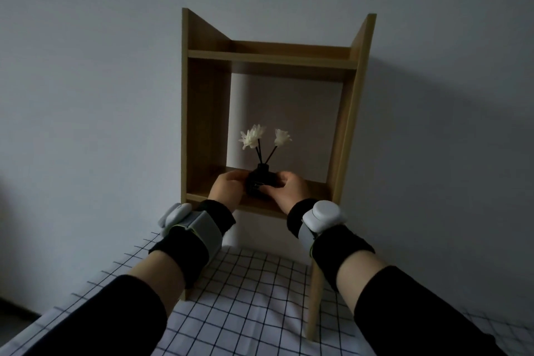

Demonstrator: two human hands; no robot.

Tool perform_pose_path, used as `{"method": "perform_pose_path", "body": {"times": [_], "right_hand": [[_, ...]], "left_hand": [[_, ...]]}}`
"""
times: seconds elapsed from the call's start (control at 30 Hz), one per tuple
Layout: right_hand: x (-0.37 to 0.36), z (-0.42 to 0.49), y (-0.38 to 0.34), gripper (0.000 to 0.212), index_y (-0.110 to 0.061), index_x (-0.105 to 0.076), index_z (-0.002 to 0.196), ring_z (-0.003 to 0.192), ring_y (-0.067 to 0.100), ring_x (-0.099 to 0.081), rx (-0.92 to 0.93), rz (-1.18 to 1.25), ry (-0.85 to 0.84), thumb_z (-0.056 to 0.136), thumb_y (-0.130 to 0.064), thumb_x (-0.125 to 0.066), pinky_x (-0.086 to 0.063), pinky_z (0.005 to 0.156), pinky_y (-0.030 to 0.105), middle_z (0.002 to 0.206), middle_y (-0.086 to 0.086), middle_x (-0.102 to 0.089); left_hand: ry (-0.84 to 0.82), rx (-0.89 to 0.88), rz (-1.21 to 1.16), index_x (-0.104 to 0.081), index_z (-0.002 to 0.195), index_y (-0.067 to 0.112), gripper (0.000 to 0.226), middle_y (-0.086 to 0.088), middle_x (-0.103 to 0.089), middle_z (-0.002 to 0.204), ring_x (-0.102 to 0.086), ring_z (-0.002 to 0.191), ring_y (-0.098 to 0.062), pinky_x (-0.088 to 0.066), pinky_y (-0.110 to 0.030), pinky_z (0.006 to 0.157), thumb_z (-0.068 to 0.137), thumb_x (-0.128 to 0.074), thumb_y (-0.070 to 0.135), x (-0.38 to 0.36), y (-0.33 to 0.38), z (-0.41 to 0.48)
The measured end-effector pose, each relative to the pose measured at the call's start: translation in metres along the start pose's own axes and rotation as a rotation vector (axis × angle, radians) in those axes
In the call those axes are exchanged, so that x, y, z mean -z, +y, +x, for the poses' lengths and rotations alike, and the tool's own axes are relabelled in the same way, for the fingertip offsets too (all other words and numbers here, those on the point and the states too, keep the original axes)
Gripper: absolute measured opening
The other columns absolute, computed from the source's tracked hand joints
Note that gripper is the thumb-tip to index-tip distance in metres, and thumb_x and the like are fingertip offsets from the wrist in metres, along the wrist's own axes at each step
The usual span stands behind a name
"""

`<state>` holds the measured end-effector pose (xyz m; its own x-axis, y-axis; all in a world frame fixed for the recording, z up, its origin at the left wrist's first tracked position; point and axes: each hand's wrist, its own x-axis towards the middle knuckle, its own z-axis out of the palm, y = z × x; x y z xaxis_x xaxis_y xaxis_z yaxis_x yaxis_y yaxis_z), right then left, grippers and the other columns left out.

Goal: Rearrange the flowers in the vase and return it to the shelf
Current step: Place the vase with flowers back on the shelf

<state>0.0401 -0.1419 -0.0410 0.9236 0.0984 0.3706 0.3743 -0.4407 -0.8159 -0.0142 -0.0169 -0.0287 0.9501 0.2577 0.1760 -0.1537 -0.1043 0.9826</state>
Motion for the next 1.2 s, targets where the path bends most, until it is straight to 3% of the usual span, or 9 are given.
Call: {"method": "perform_pose_path", "body": {"times": [0.27,0.43,0.53,0.6,0.7,0.9,1.1,1.2], "right_hand": [[0.002,-0.001,0.000,0.036,-0.015,-0.064,0.107,0.095,0.022,-0.063,0.033,-0.100,-0.016,0.075,-0.031,-0.070,-0.047,0.078,0.028,0.105,0.006,-0.069],[0.000,-0.005,0.000,0.040,-0.015,-0.063,0.109,0.098,0.024,-0.063,0.039,-0.129,0.002,0.074,-0.032,-0.070,-0.044,0.075,0.026,0.107,0.006,-0.069],[0.001,-0.015,-0.004,0.044,-0.014,-0.059,0.116,0.105,0.026,-0.061,0.039,-0.132,0.031,0.076,-0.029,-0.069,-0.043,0.079,0.027,0.115,0.007,-0.066],[0.004,-0.024,-0.006,0.048,-0.010,-0.053,0.123,0.109,0.027,-0.059,0.020,-0.064,0.020,0.079,-0.023,-0.067,-0.044,0.085,0.029,0.121,0.011,-0.063],[0.015,-0.054,-0.007,0.055,-0.009,-0.043,0.131,0.114,0.022,-0.056,0.000,0.019,0.004,0.082,-0.019,-0.065,-0.043,0.092,0.028,0.129,0.012,-0.056],[0.061,-0.140,-0.003,0.044,-0.016,-0.052,0.122,0.111,0.013,-0.054,0.061,0.009,0.010,0.081,-0.023,-0.068,-0.044,0.094,0.026,0.123,0.001,-0.060],[0.135,-0.240,0.059,0.035,-0.003,-0.059,0.113,0.103,0.026,-0.060,-0.235,-0.083,0.021,0.082,-0.016,-0.067,-0.048,0.091,0.034,0.112,0.013,-0.064],[0.175,-0.295,0.101,0.033,-0.004,-0.061,0.110,0.099,0.022,-0.059,-0.424,-0.141,0.016,0.082,-0.020,-0.067,-0.046,0.090,0.031,0.111,0.013,-0.065]], "left_hand": [[0.023,-0.048,0.075,-0.062,0.112,0.012,0.051,-0.016,-0.062,0.116,-0.056,0.110,-0.030,-0.044,-0.045,0.101,0.076,-0.032,-0.008,-0.002,-0.008,0.005],[0.070,-0.084,-0.074,-0.060,0.114,0.009,0.048,-0.009,-0.063,0.113,-0.057,0.108,-0.022,-0.045,-0.033,0.095,0.079,-0.034,-0.010,-0.002,-0.011,-0.001],[0.153,-0.164,-0.183,-0.065,0.097,0.022,0.038,0.001,-0.067,0.099,-0.060,0.098,-0.014,-0.048,-0.026,0.081,0.082,-0.040,-0.002,-0.003,-0.016,-0.020],[0.172,-0.216,-0.185,-0.064,0.092,0.028,0.030,0.005,-0.066,0.096,-0.060,0.096,-0.013,-0.047,-0.027,0.080,0.086,-0.044,0.007,-0.005,-0.021,-0.032],[0.147,-0.245,-0.150,-0.063,0.097,0.028,0.019,0.004,-0.066,0.100,-0.060,0.098,-0.014,-0.047,-0.032,0.087,0.089,-0.050,0.018,-0.009,-0.027,-0.054],[0.010,-0.193,-0.187,-0.061,0.095,0.024,0.011,0.002,-0.064,0.092,-0.059,0.089,-0.017,-0.045,-0.029,0.078,0.089,-0.051,0.022,-0.029,-0.018,-0.113],[-0.129,-0.089,-0.178,-0.058,0.107,0.023,0.018,0.004,-0.067,0.093,-0.061,0.086,-0.010,-0.046,-0.023,0.073,0.090,-0.051,0.026,-0.056,-0.041,-0.173],[-0.160,0.002,-0.162,-0.060,0.108,0.015,0.021,0.000,-0.066,0.089,-0.060,0.081,-0.012,-0.044,-0.024,0.071,0.088,-0.054,0.021,-0.077,-0.070,-0.208]]}}
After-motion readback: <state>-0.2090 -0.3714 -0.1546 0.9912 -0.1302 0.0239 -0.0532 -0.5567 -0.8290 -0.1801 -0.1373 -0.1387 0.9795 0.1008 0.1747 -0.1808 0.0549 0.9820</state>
